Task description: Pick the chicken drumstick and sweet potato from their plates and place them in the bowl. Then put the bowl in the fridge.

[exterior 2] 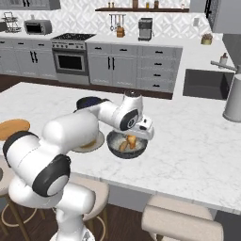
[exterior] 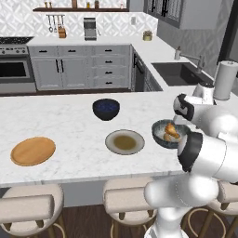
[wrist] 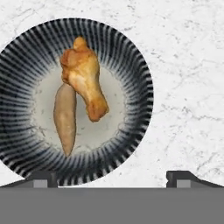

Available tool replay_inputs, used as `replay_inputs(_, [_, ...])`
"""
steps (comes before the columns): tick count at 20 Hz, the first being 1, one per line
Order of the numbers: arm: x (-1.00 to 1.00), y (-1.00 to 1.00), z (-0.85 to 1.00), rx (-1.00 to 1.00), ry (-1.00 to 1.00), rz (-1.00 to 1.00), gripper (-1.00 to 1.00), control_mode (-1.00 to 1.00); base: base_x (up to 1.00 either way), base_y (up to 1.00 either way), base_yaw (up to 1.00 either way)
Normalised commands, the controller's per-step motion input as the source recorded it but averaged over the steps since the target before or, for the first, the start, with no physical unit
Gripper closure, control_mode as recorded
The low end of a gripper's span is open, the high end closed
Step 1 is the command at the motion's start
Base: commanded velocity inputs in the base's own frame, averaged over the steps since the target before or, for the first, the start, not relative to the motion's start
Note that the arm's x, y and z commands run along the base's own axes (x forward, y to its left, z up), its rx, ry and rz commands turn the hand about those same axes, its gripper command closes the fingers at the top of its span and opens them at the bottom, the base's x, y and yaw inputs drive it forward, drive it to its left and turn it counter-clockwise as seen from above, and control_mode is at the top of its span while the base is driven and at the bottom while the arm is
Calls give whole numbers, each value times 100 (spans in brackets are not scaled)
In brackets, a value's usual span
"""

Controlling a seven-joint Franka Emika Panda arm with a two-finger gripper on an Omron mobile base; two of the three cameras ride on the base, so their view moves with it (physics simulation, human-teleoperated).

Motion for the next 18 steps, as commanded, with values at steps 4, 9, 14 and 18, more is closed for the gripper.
replay_inputs(4, [-38,-33,-9,15,4,-43,-100,-100,0,0,0])
replay_inputs(9, [-9,-17,-34,21,1,-30,-100,-100,0,0,0])
replay_inputs(14, [1,0,-21,26,0,-2,-100,-100,0,0,0])
replay_inputs(18, [27,1,-23,18,1,0,-100,-100,0,0,0])
